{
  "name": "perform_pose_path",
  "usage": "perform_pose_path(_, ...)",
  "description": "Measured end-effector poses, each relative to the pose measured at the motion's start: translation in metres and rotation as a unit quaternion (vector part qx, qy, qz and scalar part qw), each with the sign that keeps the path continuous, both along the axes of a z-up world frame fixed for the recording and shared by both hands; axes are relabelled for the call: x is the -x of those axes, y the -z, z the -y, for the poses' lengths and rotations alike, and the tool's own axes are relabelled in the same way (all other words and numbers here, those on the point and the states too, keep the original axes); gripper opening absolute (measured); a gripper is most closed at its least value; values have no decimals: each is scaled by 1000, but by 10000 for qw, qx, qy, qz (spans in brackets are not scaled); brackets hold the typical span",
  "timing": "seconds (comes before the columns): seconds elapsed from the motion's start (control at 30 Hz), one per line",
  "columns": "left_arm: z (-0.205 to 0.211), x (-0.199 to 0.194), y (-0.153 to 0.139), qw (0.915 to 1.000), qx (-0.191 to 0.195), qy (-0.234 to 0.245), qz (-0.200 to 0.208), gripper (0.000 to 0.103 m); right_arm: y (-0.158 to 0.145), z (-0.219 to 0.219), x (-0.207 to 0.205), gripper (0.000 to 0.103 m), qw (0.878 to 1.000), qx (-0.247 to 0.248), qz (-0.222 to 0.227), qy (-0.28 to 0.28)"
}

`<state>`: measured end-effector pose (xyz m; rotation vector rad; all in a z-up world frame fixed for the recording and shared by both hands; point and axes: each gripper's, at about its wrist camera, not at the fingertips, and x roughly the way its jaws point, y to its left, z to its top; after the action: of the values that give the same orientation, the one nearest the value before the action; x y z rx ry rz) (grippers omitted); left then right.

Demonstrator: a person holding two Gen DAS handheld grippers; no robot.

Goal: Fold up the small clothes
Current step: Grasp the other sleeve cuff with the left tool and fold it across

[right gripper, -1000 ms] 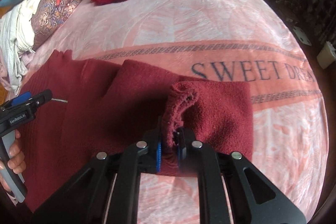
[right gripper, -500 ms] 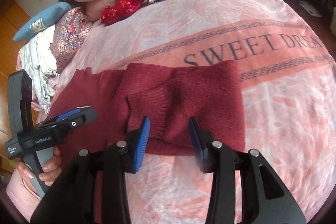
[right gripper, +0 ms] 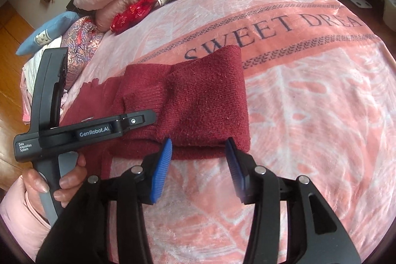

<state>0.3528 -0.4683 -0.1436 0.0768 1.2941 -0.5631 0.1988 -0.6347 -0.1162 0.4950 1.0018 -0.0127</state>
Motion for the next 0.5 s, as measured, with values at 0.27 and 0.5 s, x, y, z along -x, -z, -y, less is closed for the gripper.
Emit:
perform_pose_path(0.27,-16,13,-51,9963,270,-67,817,11,-7,2,17,47,9997,22,150,169)
perform_pose_path(0.5,-92,1,-104,9897,395,-412,1315,11,-12,-17,17,47,9998,29,137,105)
